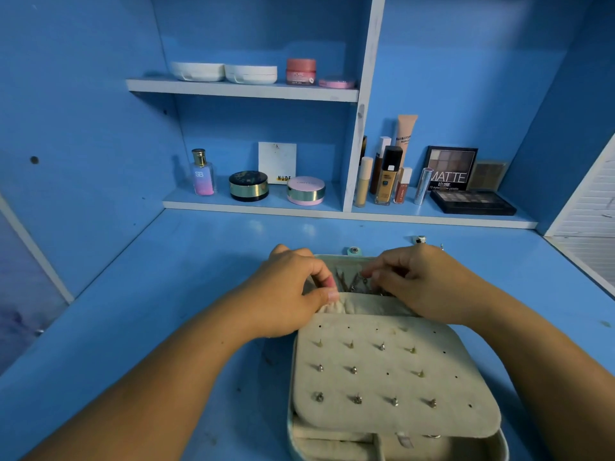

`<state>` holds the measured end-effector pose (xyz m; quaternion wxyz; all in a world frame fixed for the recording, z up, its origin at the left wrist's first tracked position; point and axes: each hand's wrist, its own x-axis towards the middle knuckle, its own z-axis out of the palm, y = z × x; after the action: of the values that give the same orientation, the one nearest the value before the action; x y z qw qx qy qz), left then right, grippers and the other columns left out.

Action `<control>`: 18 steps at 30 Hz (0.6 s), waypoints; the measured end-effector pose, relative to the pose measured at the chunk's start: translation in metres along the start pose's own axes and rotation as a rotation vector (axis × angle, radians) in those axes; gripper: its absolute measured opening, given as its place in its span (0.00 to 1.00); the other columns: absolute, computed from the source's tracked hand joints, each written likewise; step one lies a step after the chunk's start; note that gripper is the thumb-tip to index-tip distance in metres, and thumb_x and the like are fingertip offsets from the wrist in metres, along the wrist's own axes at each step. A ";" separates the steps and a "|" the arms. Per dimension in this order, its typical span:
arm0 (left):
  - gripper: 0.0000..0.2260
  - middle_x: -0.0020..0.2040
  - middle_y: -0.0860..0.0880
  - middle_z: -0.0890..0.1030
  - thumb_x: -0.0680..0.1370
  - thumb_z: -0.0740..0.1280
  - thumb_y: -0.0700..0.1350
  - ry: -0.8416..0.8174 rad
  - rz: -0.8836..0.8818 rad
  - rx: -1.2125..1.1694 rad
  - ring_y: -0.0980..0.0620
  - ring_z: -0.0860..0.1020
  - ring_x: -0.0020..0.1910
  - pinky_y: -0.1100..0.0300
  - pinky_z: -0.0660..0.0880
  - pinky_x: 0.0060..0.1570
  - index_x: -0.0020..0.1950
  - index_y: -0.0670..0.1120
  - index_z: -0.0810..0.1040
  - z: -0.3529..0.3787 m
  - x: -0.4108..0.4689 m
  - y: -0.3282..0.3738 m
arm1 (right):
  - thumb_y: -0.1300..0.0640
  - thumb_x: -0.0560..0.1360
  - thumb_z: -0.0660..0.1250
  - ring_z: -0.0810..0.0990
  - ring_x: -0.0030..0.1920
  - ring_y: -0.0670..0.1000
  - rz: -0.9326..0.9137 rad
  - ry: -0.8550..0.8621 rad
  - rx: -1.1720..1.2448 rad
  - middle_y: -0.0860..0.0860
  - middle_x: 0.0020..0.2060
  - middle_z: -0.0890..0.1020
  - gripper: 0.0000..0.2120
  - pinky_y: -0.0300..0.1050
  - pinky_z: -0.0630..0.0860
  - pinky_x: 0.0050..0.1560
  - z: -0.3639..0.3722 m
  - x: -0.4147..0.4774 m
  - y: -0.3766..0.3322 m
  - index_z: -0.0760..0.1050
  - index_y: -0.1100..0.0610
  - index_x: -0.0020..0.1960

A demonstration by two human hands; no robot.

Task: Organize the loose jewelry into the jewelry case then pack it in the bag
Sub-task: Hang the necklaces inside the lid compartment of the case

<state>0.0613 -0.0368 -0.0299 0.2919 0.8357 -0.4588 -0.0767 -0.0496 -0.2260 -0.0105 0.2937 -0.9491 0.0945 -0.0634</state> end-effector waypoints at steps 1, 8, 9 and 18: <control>0.03 0.44 0.60 0.74 0.77 0.68 0.53 0.003 0.001 0.004 0.60 0.66 0.50 0.57 0.68 0.56 0.44 0.56 0.78 0.000 0.000 0.000 | 0.55 0.78 0.62 0.76 0.31 0.42 -0.014 -0.037 0.002 0.45 0.35 0.83 0.10 0.34 0.73 0.33 0.000 -0.001 -0.001 0.81 0.45 0.48; 0.05 0.43 0.61 0.73 0.77 0.67 0.53 0.000 0.000 0.003 0.58 0.65 0.50 0.53 0.69 0.58 0.41 0.59 0.74 -0.001 -0.001 0.002 | 0.58 0.78 0.61 0.80 0.38 0.56 -0.010 -0.047 0.102 0.49 0.40 0.84 0.13 0.51 0.77 0.43 -0.004 -0.004 -0.004 0.82 0.44 0.46; 0.05 0.43 0.61 0.73 0.77 0.67 0.53 -0.003 0.001 -0.001 0.58 0.66 0.50 0.52 0.69 0.58 0.42 0.59 0.75 -0.001 -0.001 0.002 | 0.58 0.77 0.61 0.79 0.36 0.54 0.000 -0.030 0.072 0.48 0.40 0.84 0.13 0.48 0.76 0.41 -0.005 -0.004 -0.003 0.81 0.44 0.47; 0.06 0.43 0.61 0.73 0.77 0.68 0.54 0.006 0.004 0.002 0.58 0.66 0.51 0.52 0.69 0.59 0.40 0.59 0.74 -0.001 -0.001 0.001 | 0.54 0.74 0.67 0.78 0.39 0.44 -0.068 -0.110 -0.046 0.46 0.38 0.82 0.04 0.36 0.73 0.36 -0.005 -0.009 -0.008 0.81 0.49 0.44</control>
<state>0.0608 -0.0364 -0.0289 0.2928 0.8354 -0.4594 -0.0731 -0.0578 -0.2200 -0.0023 0.2743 -0.9603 0.0475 -0.0190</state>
